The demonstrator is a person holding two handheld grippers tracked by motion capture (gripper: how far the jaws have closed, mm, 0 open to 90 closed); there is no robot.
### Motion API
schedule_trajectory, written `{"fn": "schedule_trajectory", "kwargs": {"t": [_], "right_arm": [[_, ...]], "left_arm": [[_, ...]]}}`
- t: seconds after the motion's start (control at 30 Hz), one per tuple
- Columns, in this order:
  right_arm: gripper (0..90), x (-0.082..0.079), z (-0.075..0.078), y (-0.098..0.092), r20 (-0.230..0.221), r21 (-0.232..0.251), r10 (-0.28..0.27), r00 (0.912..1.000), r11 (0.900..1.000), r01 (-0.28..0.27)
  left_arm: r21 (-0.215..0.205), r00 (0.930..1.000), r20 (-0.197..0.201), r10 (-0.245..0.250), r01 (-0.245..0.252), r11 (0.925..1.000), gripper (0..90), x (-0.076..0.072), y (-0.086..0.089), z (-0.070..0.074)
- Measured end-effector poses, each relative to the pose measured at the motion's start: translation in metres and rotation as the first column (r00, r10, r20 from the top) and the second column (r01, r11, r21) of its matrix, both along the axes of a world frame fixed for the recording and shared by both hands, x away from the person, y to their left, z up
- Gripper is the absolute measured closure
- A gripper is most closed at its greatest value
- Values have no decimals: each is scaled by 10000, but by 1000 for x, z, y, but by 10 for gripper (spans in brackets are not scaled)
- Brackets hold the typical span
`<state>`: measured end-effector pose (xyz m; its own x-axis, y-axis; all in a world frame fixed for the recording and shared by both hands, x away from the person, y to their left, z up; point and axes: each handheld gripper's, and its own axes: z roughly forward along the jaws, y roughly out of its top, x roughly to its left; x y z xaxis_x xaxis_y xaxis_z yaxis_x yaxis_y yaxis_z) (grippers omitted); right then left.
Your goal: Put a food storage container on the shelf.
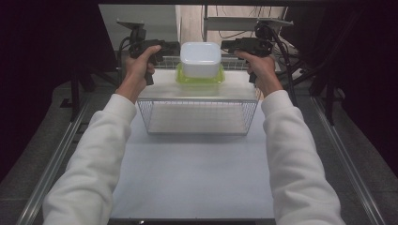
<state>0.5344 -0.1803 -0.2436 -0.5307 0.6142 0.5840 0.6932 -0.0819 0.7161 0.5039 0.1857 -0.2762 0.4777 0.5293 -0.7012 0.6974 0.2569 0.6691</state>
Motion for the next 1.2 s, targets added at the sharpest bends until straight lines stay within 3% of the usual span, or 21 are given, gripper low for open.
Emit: {"fn": "schedule_trajectory", "kwargs": {"t": [0.07, 0.23, 0.43, 0.63, 0.9, 1.0, 1.2], "right_arm": [[444, -7, 2, -4, 335, -271, 66, 9994, 9996, -57], [394, -26, 4, -14, 1014, -959, 366, 9942, 9950, -268], [371, -48, 0, -27, 1483, -1150, 755, 9861, 9916, -586], [361, -63, -11, -38, 1628, -1265, 945, 9821, 9892, -742], [352, -87, -26, -50, 2041, -1183, 1249, 9710, 9877, -1022], [340, -99, -35, -55, 2331, -1354, 1269, 9641, 9860, -971], [315, -126, -59, -69, 2840, -1510, 1368, 9490, 9838, -967]], "left_arm": [[100, 9998, 173, 31, -33, 9999, 445, -6, 3, 2], [820, 9978, 653, 130, -183, 9965, 386, -25, 9, 5], [1546, 9910, 1340, -53, -156, 9879, 355, -47, 12, 8], [1616, 9862, 1629, -281, 14, 9869, 327, -69, 11, 3], [1932, 9812, 1809, -677, 321, 9806, 313, -97, 11, -13], [2120, 9766, 1933, -945, 524, 9759, 307, -108, 11, -21], [2843, 9702, 2063, -1268, 646, 9566, 299, -134, 5, -45]]}}
